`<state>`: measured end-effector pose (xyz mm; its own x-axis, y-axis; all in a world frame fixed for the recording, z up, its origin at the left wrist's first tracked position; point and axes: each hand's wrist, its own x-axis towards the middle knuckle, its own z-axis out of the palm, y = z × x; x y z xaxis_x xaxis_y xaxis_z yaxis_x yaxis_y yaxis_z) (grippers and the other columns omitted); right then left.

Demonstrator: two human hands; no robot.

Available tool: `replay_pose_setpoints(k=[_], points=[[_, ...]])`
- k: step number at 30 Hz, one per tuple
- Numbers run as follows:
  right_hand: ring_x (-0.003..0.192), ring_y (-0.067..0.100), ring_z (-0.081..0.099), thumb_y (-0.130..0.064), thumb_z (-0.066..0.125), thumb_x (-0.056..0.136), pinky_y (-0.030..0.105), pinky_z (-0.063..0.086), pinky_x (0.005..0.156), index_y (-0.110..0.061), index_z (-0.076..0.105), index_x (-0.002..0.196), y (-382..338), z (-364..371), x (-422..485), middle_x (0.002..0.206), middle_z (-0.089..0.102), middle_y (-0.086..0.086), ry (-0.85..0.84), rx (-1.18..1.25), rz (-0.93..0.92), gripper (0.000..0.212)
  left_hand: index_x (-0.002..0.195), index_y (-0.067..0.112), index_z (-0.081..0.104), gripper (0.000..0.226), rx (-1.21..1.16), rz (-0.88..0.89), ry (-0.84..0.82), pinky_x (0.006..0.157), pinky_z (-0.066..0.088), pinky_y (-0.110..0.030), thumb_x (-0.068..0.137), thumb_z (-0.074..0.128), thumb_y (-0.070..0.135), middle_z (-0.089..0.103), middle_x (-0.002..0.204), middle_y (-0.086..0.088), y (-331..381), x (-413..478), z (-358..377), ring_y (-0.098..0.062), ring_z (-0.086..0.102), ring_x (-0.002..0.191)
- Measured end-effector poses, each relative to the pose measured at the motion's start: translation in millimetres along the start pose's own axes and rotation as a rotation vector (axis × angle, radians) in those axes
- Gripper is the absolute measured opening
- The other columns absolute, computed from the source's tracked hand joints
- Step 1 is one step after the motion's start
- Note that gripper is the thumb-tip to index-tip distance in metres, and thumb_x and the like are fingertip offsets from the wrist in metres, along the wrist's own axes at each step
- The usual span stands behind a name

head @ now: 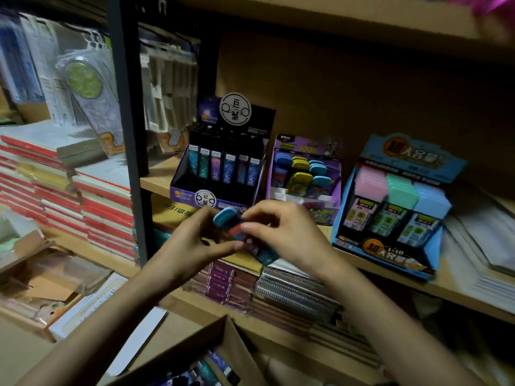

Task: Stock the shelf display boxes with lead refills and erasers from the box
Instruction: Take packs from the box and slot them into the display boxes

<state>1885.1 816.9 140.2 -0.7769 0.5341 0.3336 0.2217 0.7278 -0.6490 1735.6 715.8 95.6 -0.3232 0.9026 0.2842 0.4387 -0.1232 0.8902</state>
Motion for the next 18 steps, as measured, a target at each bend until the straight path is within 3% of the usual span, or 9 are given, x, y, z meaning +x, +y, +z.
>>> replay_pose_setpoints(k=[3,6,9,13,18], points=[[0.079,-0.007,0.058,-0.015,0.068,0.083,0.012,0.046,0.072,-0.027,0.066,0.088,13,-43,1,0.084,0.063,-0.015,0.189,0.075,0.037,0.014,0.103,0.024,0.055,0.037,0.07,0.026,0.063,0.074,0.051,-0.015,0.071,0.073,0.031,0.061,0.1,0.008,6,18,13,-0.001,0.06,0.091],[0.077,0.001,0.065,-0.007,0.066,0.084,0.016,0.053,0.068,-0.031,0.059,0.089,29,-81,8,0.086,0.066,-0.001,0.359,0.203,0.081,0.026,0.105,0.02,0.057,0.027,0.214,0.089,0.068,0.083,0.05,-0.021,0.081,0.07,0.023,0.06,0.106,0.006,11,44,29,-0.008,0.058,0.098],[0.08,0.003,0.066,-0.008,0.065,0.085,0.021,0.056,0.073,-0.026,0.055,0.09,47,-105,19,0.089,0.066,-0.001,0.468,0.172,0.11,0.021,0.113,0.018,0.058,0.031,0.374,0.199,0.001,0.081,0.042,-0.009,0.085,0.067,0.023,0.056,0.114,0.003,14,71,47,-0.008,0.054,0.102],[0.086,0.011,0.066,-0.01,0.065,0.086,0.032,0.056,0.079,-0.024,0.052,0.088,66,-115,37,0.089,0.067,-0.002,0.5,0.089,0.138,0.019,0.132,0.015,0.05,0.048,0.622,0.3,-0.049,0.101,0.036,-0.028,0.087,0.065,0.026,0.051,0.134,-0.002,8,93,69,-0.018,0.042,0.124],[0.086,0.02,0.064,-0.013,0.067,0.085,0.032,0.052,0.074,-0.023,0.053,0.087,80,-113,54,0.088,0.065,0.0,0.468,-0.107,0.159,0.017,0.141,0.02,0.041,0.056,0.857,0.347,-0.031,0.11,0.029,-0.034,0.089,0.061,0.029,0.046,0.142,0.001,-8,95,74,-0.018,0.029,0.136]])
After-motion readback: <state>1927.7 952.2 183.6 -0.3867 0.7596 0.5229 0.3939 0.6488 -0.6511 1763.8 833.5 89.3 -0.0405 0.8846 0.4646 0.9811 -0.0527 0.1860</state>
